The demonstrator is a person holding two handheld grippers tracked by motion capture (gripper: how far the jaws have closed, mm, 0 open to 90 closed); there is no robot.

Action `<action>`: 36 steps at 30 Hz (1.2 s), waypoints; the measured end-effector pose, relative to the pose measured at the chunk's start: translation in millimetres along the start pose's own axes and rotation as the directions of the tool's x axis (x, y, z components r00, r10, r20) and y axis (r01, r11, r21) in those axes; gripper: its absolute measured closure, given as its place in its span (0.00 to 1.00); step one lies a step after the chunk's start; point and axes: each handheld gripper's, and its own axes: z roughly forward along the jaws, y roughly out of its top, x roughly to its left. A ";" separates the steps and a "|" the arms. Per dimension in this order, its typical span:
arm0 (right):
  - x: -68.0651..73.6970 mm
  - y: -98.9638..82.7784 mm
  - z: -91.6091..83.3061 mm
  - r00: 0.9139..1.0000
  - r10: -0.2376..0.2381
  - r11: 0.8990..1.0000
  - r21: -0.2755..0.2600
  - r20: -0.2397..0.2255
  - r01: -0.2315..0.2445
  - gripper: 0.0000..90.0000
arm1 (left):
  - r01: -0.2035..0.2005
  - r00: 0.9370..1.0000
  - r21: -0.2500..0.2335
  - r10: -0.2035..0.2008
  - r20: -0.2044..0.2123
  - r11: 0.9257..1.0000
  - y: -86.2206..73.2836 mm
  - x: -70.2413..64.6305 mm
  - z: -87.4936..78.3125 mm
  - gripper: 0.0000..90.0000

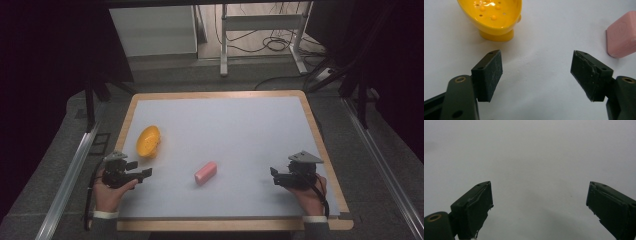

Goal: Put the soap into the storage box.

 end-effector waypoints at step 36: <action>-2.4 -2.5 -7.8 1.000 -0.003 1.000 0.009 0.003 0.003 0.08 | -0.068 0.998 -0.007 0.068 0.000 0.998 11.6 -22.4 -10.8 0.29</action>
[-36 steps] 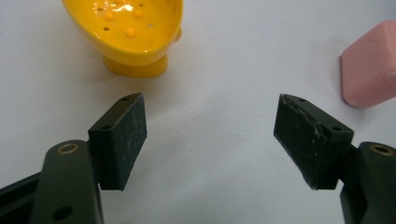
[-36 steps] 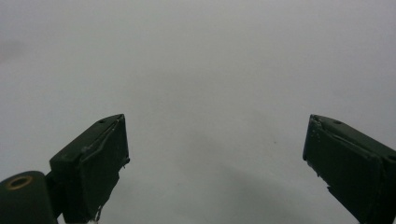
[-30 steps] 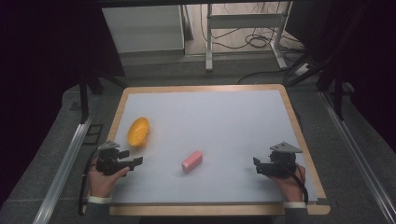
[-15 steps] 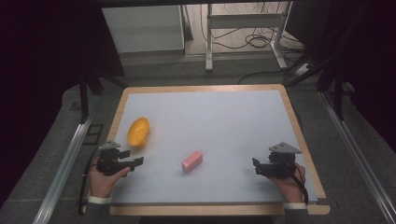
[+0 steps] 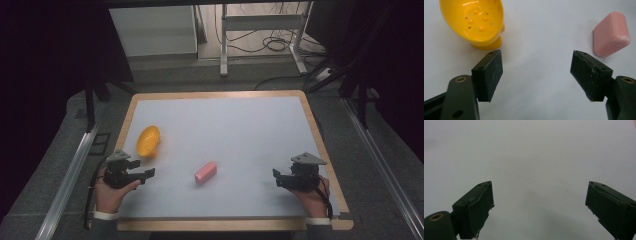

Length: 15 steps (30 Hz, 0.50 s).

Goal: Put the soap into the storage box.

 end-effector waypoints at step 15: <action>-5.1 -2.1 -3.2 1.000 0.002 1.000 -0.007 -0.010 -0.002 0.09 | -0.028 1.000 0.015 0.028 -0.009 1.000 15.2 -11.2 -1.0 0.29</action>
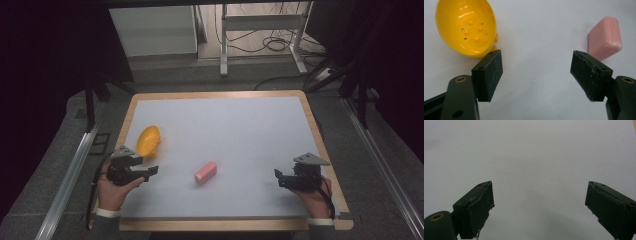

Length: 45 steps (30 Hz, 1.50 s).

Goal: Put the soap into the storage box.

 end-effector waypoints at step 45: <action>-3.5 -1.0 -1.5 1.000 0.003 1.000 -0.001 0.006 -0.003 0.09 | -0.101 0.994 0.067 0.099 0.039 0.993 33.7 -27.5 22.4 0.28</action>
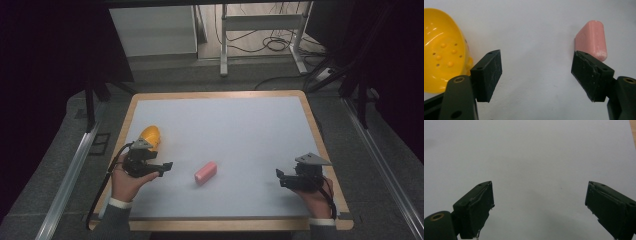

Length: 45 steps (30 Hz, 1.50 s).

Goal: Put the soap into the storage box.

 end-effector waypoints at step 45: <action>-0.1 -1.1 1.7 1.000 -0.007 1.000 0.009 0.010 0.007 0.09 | -0.087 0.996 0.083 0.084 0.037 0.993 16.3 -32.6 37.3 0.28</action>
